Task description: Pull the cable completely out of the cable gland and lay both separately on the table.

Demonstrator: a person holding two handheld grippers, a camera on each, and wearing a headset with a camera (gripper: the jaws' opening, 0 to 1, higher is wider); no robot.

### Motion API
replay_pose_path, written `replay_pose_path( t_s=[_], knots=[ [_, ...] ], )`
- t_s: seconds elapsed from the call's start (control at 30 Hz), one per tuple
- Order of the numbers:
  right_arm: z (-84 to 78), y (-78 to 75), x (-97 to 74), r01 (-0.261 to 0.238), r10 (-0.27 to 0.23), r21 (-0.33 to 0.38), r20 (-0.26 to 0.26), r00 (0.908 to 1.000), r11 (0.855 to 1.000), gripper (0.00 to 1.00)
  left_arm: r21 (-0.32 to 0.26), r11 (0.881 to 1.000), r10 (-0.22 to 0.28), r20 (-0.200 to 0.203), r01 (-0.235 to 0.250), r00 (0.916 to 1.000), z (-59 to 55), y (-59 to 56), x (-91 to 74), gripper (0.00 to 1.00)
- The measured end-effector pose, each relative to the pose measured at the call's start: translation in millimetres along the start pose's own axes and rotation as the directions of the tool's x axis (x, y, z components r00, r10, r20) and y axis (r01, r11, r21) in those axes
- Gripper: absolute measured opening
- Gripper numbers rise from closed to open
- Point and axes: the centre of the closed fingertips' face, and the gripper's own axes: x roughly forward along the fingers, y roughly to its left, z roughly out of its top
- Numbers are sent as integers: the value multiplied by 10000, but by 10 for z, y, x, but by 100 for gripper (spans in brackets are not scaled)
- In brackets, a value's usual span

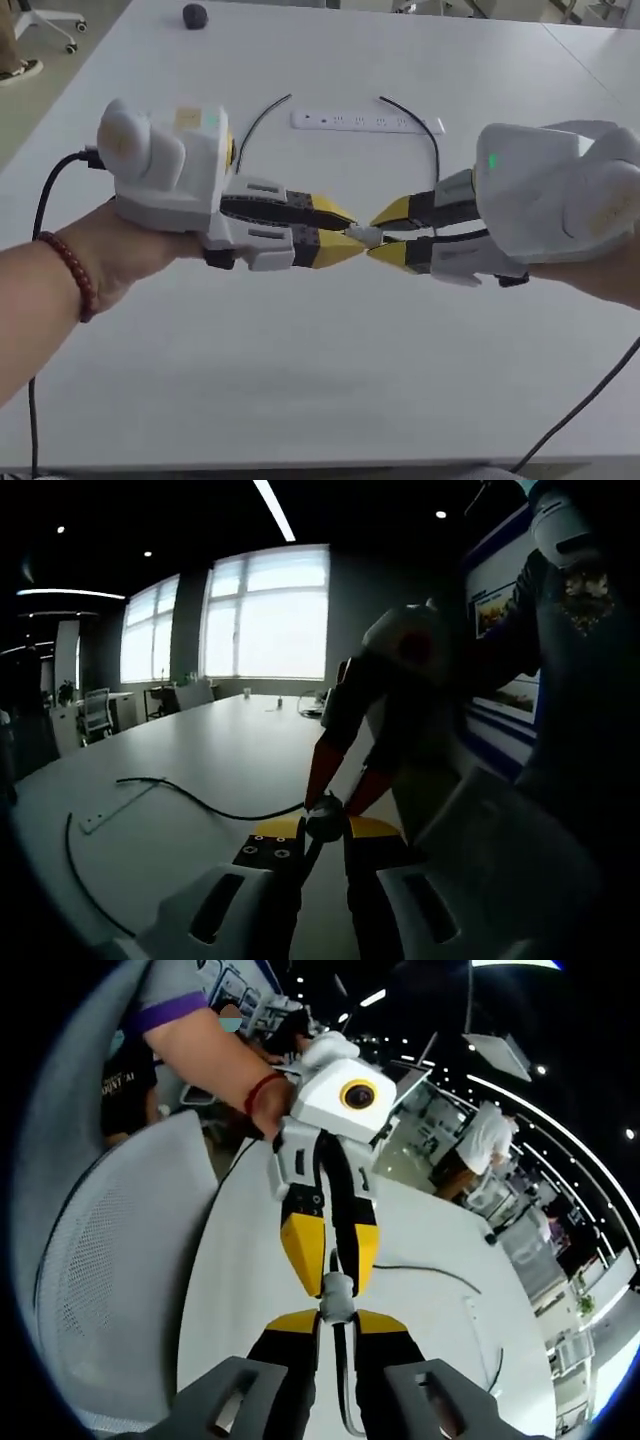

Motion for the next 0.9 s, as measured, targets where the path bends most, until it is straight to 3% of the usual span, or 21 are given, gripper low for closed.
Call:
replay_pose_path(
  t_s=[0.1,0.33,0.37,0.43,0.5,0.53,0.6,0.63,0.7,0.77,0.8,0.87,0.9],
  knots=[
    [4,2,-3,11,-11,18,-14,10000,10000,8,13,10000,-8,-14,8,10000,2,-2,-2,16],
    [37,-9,-13,415,-431,-919,-153,9990,9949,8,-505,9987,68,133,-62,9999,26,22,-18,16],
    [40,-28,-18,539,-568,-1408,-172,9982,9886,8,-764,9971,69,201,-53,9998,34,25,-25,16],
    [36,-16,-15,519,-548,-1247,-197,9983,9908,8,-757,9971,55,195,-40,9998,31,24,-26,16],
    [37,-40,-19,710,-766,-1796,-241,9968,9812,7,-916,9958,91,238,-69,9997,39,34,-29,16],
    [34,-30,-14,657,-714,-1658,-290,9970,9840,7,-959,9954,56,206,-36,9998,34,31,-28,16],
    [46,-66,-28,913,-1002,-2294,-275,9946,9691,7,-1337,9910,118,348,-71,9993,53,48,-31,16],
    [34,-42,-27,872,-969,-2221,-331,9947,9711,7,-1651,9863,64,361,-4,9993,49,45,-31,16],
    [47,-80,-41,1105,-1273,-2951,-381,9911,9491,7,-1886,9820,115,479,-22,9988,66,62,-32,16],
    [31,-60,-38,1082,-1310,-3123,-529,9900,9438,7,-2179,9760,88,482,19,9988,60,65,-28,16],
    [44,-86,-50,1259,-1543,-3604,-511,9867,9243,7,-2444,9697,119,637,40,9979,81,76,-30,16],
    [60,-110,-67,1458,-1808,-4188,-450,9825,8963,7,-3666,9302,148,886,188,9960,100,92,-34,16],
    [56,-109,-72,1488,-1901,-4496,-479,9806,8807,7,-3788,9252,149,973,231,9951,109,98,-36,16]
  ],
)
